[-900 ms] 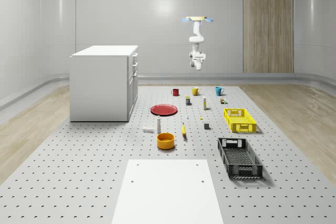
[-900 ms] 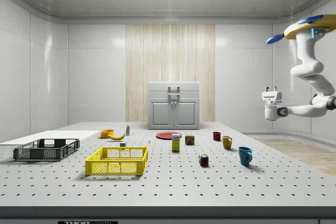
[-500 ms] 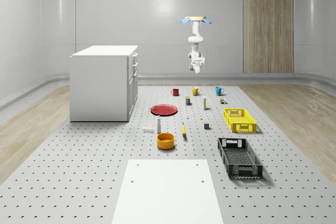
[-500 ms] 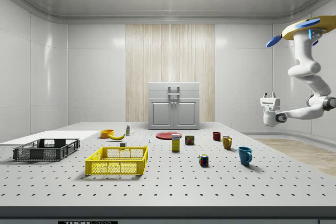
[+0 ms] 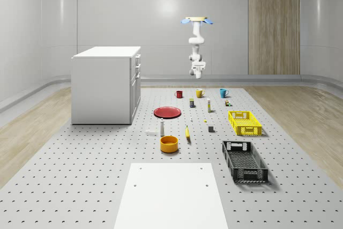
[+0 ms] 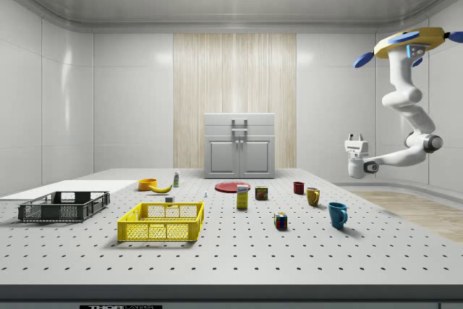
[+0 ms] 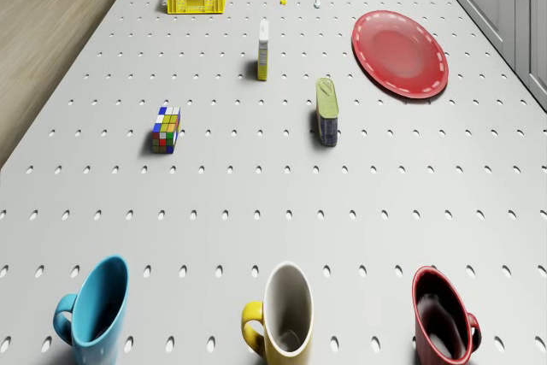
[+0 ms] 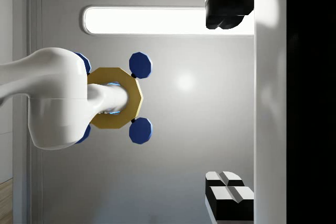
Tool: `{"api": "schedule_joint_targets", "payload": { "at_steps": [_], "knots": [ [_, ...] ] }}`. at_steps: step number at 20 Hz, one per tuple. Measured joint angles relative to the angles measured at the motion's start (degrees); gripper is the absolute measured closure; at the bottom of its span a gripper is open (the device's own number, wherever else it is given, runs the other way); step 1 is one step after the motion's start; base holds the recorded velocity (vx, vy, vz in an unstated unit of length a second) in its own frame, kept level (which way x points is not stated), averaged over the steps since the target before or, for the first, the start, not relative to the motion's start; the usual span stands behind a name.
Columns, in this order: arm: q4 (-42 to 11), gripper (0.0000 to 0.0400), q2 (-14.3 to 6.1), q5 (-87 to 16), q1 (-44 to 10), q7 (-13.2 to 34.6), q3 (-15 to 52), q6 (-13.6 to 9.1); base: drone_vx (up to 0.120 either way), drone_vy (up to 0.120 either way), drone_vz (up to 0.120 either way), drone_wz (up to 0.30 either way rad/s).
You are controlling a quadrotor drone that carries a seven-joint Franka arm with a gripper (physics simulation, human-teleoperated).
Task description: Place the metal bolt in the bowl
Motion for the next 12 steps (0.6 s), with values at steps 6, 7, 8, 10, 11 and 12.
{"api": "schedule_joint_targets", "payload": {
  "at_steps": [6, 7, 8, 10, 11, 12],
  "knots": [
    [0.7, 0.0000, 0.2, 0.0, -0.1, 0.0, 0.0, -0.2, 0.120, -0.120, 0.000, 0.000],
    [0.7, 0.0000, 0.2, 0.0, -0.1, 0.0, 0.0, -0.2, 0.120, -0.120, 0.000, 0.000],
    [0.7, 0.0000, 0.2, 0.0, -0.1, 0.0, 0.0, -0.2, 0.120, -0.120, 0.000, 0.000],
    [0.7, 0.0000, 0.1, 0.0, -0.1, 0.0, 0.1, -0.2, 0.120, -0.120, 0.000, 0.000],
    [0.7, 0.0000, 0.1, 0.0, -0.1, 0.0, 0.1, -0.1, 0.120, -0.120, 0.000, 0.000],
    [0.7, 0.0000, 0.1, 0.0, -0.1, 0.0, 0.1, -0.1, 0.120, -0.120, 0.000, 0.000]
  ]
}}
